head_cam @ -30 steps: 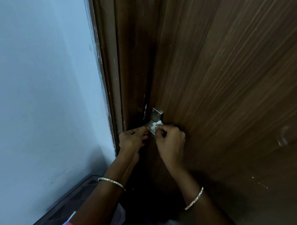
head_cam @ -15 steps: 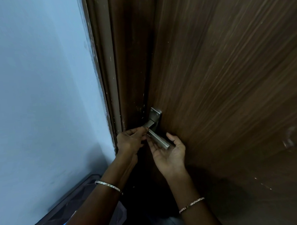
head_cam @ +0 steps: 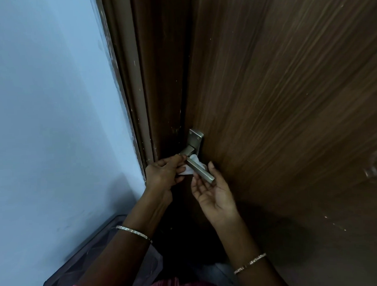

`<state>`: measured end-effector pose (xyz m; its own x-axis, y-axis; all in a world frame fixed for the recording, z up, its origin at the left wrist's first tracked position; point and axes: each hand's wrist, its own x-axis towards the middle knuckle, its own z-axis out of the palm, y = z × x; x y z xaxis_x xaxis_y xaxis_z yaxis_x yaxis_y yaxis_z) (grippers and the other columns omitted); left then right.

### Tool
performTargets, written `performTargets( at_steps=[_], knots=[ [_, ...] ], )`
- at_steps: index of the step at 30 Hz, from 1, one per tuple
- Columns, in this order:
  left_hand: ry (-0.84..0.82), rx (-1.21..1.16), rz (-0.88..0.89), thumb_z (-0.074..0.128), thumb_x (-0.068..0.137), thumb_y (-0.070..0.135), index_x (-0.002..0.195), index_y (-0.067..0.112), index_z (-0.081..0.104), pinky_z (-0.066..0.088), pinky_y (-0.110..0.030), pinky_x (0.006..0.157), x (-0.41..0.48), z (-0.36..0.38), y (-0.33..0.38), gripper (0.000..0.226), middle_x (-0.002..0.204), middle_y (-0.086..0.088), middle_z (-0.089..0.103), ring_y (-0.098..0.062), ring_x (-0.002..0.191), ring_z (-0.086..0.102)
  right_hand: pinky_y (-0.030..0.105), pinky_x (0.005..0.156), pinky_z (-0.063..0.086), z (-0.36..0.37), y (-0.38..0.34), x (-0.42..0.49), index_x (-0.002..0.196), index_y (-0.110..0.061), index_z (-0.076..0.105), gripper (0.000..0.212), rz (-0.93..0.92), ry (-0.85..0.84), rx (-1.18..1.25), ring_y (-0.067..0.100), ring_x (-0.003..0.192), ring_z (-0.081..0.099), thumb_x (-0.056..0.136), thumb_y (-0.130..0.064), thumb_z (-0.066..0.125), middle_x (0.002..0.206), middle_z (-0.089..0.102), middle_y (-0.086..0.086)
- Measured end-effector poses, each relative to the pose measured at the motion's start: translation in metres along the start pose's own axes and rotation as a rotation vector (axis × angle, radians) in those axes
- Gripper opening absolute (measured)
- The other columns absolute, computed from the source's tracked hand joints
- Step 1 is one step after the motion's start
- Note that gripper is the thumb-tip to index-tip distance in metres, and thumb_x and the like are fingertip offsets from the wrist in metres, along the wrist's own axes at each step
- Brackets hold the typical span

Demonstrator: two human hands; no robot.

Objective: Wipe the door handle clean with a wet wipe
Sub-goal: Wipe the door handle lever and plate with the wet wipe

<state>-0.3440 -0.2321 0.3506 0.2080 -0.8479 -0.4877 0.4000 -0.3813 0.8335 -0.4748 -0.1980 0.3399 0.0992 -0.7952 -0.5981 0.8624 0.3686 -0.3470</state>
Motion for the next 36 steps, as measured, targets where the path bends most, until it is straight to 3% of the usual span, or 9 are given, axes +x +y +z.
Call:
performTargets(
  at_steps=[6,10,14,17,22,27,30,33,36],
  knots=[
    [-0.031,0.024,-0.021,0.079,0.078,0.025,0.078,0.013,0.077,0.052,-0.023,0.051,-0.003,-0.004,0.004,0.012,0.07,0.001,0.076,-0.012,0.065,0.071,0.048,0.109,0.046,0.011,0.013,0.001,0.114,0.006,0.061,0.047,0.107,0.056,0.203,0.035,0.112,0.063,0.07,-0.007,0.072,0.118,0.064,0.024],
    [0.003,0.043,-0.049,0.073,0.07,0.056,0.092,0.018,0.079,0.052,-0.034,0.069,-0.007,-0.005,0.008,0.044,0.092,0.002,0.078,-0.018,0.091,0.067,0.038,0.113,0.044,0.017,0.007,0.002,0.128,0.013,0.057,0.047,0.148,-0.029,0.266,0.034,0.132,0.056,0.083,0.001,0.063,0.135,0.059,0.029],
    [-0.036,0.008,-0.11,0.058,0.085,0.054,0.11,0.02,0.073,0.054,-0.038,0.079,-0.007,-0.006,0.012,0.045,0.109,0.001,0.074,-0.023,0.107,0.061,0.038,0.106,0.051,0.007,-0.001,-0.008,0.105,0.02,0.068,0.025,0.155,-0.089,0.265,0.038,0.113,0.067,0.086,0.006,0.059,0.117,0.068,0.033],
    [-0.077,0.019,-0.178,0.058,0.088,0.048,0.112,0.017,0.07,0.053,-0.042,0.089,-0.007,-0.008,0.01,0.041,0.117,-0.004,0.07,-0.025,0.11,0.062,0.04,0.096,0.057,-0.005,-0.003,-0.018,0.118,0.016,0.064,0.033,0.125,-0.126,0.23,0.037,0.106,0.071,0.086,0.009,0.057,0.124,0.066,0.031],
    [-0.188,-0.027,-0.281,0.056,0.093,0.034,0.115,0.013,0.068,0.054,-0.04,0.084,-0.013,-0.006,0.006,0.032,0.118,-0.011,0.07,-0.029,0.108,0.066,0.037,0.097,0.055,-0.021,-0.009,-0.036,0.121,0.013,0.061,0.037,0.012,-0.159,0.125,0.029,0.111,0.071,0.085,0.007,0.057,0.131,0.065,0.027],
    [-0.294,-0.059,-0.415,0.048,0.096,0.028,0.119,0.006,0.065,0.057,-0.041,0.082,-0.02,-0.009,0.008,0.036,0.114,-0.018,0.072,-0.032,0.108,0.068,0.033,0.099,0.055,-0.031,-0.023,-0.053,0.124,0.005,0.064,0.037,-0.263,-0.179,-0.279,0.024,0.12,0.068,0.088,0.001,0.058,0.129,0.068,0.019],
    [-0.361,-0.054,-0.444,0.048,0.097,0.023,0.117,0.003,0.066,0.059,-0.039,0.079,-0.024,-0.009,0.004,0.034,0.114,-0.02,0.072,-0.033,0.106,0.069,0.028,0.107,0.048,-0.029,-0.019,-0.062,0.131,-0.008,0.064,0.042,-0.492,-0.186,-0.763,0.011,0.129,0.06,0.095,0.009,0.054,0.135,0.067,0.003],
    [-0.411,-0.076,-0.438,0.053,0.095,0.013,0.113,-0.001,0.067,0.062,-0.036,0.075,-0.026,-0.008,-0.001,0.026,0.103,-0.02,0.075,-0.03,0.094,0.074,0.013,0.106,0.043,-0.022,-0.008,-0.063,0.131,-0.015,0.065,0.048,-0.84,-0.064,-1.289,-0.006,0.13,0.052,0.092,0.013,0.058,0.136,0.062,-0.008],
    [-0.456,-0.064,-0.409,0.063,0.089,0.006,0.112,-0.003,0.069,0.062,-0.032,0.071,-0.026,-0.01,-0.004,0.025,0.104,-0.021,0.075,-0.026,0.09,0.075,0.02,0.099,0.054,-0.015,-0.005,-0.059,0.121,-0.012,0.071,0.038,-1.096,0.058,-1.516,0.004,0.12,0.064,0.088,0.006,0.069,0.127,0.07,0.0]
  ],
)
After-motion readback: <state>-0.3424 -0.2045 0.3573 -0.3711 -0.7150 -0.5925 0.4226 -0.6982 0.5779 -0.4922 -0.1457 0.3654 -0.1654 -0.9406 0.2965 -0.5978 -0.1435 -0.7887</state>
